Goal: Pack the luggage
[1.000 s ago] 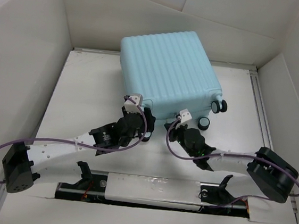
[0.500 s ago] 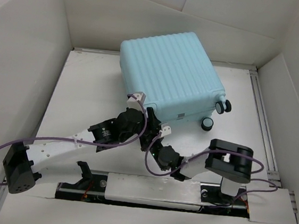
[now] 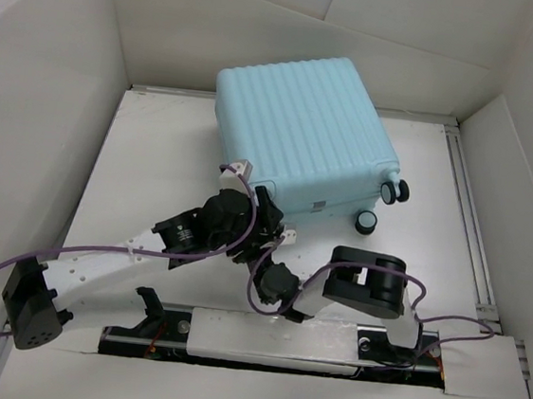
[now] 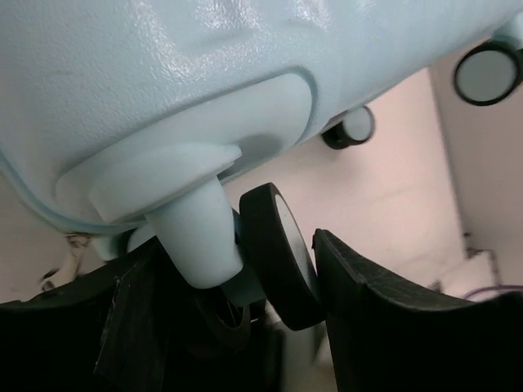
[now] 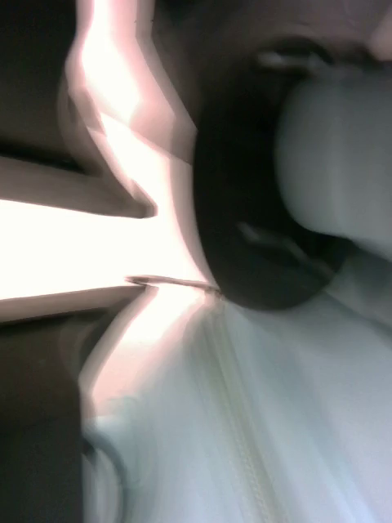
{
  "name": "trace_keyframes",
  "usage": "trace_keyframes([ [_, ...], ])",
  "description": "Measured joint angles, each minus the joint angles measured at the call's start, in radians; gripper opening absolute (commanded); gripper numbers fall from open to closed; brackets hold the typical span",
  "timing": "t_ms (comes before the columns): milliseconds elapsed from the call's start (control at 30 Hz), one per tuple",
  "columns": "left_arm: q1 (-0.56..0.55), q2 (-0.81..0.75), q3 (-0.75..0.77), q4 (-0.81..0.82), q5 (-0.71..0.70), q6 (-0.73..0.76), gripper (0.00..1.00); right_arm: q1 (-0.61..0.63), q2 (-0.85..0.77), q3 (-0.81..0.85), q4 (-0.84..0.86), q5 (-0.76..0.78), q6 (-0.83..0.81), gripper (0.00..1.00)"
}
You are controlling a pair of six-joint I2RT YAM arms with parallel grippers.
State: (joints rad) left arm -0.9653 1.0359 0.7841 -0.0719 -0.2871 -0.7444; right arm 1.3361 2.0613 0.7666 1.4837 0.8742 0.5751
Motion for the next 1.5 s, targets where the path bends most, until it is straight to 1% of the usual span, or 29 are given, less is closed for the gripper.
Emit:
trace_keyframes([
  [33, -0.001, 0.0, 0.002, 0.0, 0.002, -0.005, 0.16, 0.007, -0.006, -0.009, 0.002, 0.002, 0.003, 0.56],
  [67, -0.002, 0.001, 0.005, 0.011, 0.008, -0.019, 0.28, 0.021, -0.018, -0.026, -0.02, -0.033, -0.013, 0.59],
  [100, -0.01, 0.002, 0.017, 0.012, 0.02, -0.025, 0.54, 0.042, -0.026, -0.042, -0.048, -0.061, -0.027, 0.62],
  [133, -0.026, 0.003, 0.03, 0.005, 0.025, -0.029, 0.65, 0.076, -0.035, -0.065, -0.071, -0.085, -0.037, 0.63],
  [167, -0.042, -0.003, 0.042, -0.002, 0.032, -0.028, 0.74, 0.112, -0.048, -0.095, -0.092, -0.099, -0.047, 0.66],
  [200, -0.055, -0.015, 0.049, -0.003, 0.048, -0.018, 0.8, 0.146, -0.07, -0.129, -0.115, -0.108, -0.053, 0.67],
  [233, -0.072, -0.038, 0.06, -0.013, 0.049, -0.006, 0.83, 0.182, -0.098, -0.161, -0.137, -0.111, -0.06, 0.68],
  [300, -0.092, -0.114, 0.08, -0.029, 0.031, 0.018, 0.83, 0.236, -0.161, -0.201, -0.169, -0.104, -0.066, 0.7],
  [333, -0.093, -0.164, 0.089, -0.022, 0.004, 0.03, 0.81, 0.254, -0.203, -0.211, -0.199, -0.096, -0.066, 0.7],
  [400, -0.091, -0.271, 0.093, -0.014, -0.052, 0.043, 0.75, 0.287, -0.283, -0.216, -0.256, -0.064, -0.066, 0.73],
  [467, -0.089, -0.369, 0.074, -0.012, -0.103, 0.048, 0.71, 0.315, -0.365, -0.216, -0.346, -0.029, -0.065, 0.75],
  [500, -0.087, -0.422, 0.05, -0.005, -0.128, 0.045, 0.68, 0.33, -0.402, -0.212, -0.399, -0.01, -0.063, 0.77],
  [533, -0.087, -0.467, 0.019, -0.005, -0.147, 0.039, 0.59, 0.343, -0.438, -0.2, -0.472, 0.007, -0.058, 0.77],
  [633, -0.087, -0.53, -0.111, -0.016, -0.179, 0.021, 0.5, 0.372, -0.536, -0.13, -0.752, 0.05, -0.02, 0.79],
  [667, -0.087, -0.528, -0.154, -0.028, -0.182, 0.016, 0.46, 0.375, -0.561, -0.097, -0.852, 0.062, 0.001, 0.79],
  [700, -0.087, -0.52, -0.194, -0.045, -0.181, 0.01, 0.46, 0.38, -0.59, -0.064, -0.953, 0.075, 0.023, 0.79],
  [733, -0.087, -0.511, -0.227, -0.064, -0.182, 0.006, 0.46, 0.381, -0.624, -0.035, -1.049, 0.089, 0.047, 0.82],
  [767, -0.087, -0.5, -0.252, -0.075, -0.178, 0.0, 0.46, 0.381, -0.658, -0.017, -1.122, 0.099, 0.067, 0.87],
  [800, -0.087, -0.484, -0.268, -0.083, -0.171, -0.003, 0.5, 0.381, -0.698, -0.003, -1.201, 0.108, 0.087, 0.9],
  [967, -0.087, -0.458, -0.305, -0.06, -0.146, -0.013, 0.51, 0.38, -0.87, 0.089, -1.609, 0.172, 0.222, 0.95],
  [1000, -0.087, -0.458, -0.311, -0.041, -0.142, -0.012, 0.51, 0.38, -0.889, 0.116, -1.721, 0.188, 0.256, 0.97],
  [1033, -0.087, -0.457, -0.316, -0.023, -0.138, -0.011, 0.51, 0.379, -0.903, 0.142, -1.753, 0.193, 0.266, 0.97],
  [1133, -0.087, -0.425, -0.333, 0.047, -0.115, 0.004, 0.5, 0.34, -0.921, 0.219, -1.932, 0.201, 0.306, 0.97],
  [1233, -0.087, -0.342, -0.333, 0.127, -0.095, 0.026, 0.48, 0.257, -0.924, 0.266, -2.015, 0.181, 0.272, 0.97],
  [1333, -0.087, -0.237, -0.332, 0.182, -0.081, 0.05, 0.47, 0.151, -0.924, 0.281, -2.015, 0.113, 0.167, 0.97],
  [1367, -0.087, -0.201, -0.332, 0.191, -0.079, 0.056, 0.47, 0.121, -0.924, 0.285, -2.015, 0.09, 0.137, 0.98],
  [1467, -0.087, -0.134, -0.332, 0.211, -0.08, 0.069, 0.47, 0.019, -0.922, 0.301, -2.005, -0.005, 0.042, 1.0],
  [1500, -0.087, -0.127, -0.332, 0.217, -0.082, 0.071, 0.52, -0.016, -0.916, 0.31, -1.996, -0.045, 0.009, 1.0],
])
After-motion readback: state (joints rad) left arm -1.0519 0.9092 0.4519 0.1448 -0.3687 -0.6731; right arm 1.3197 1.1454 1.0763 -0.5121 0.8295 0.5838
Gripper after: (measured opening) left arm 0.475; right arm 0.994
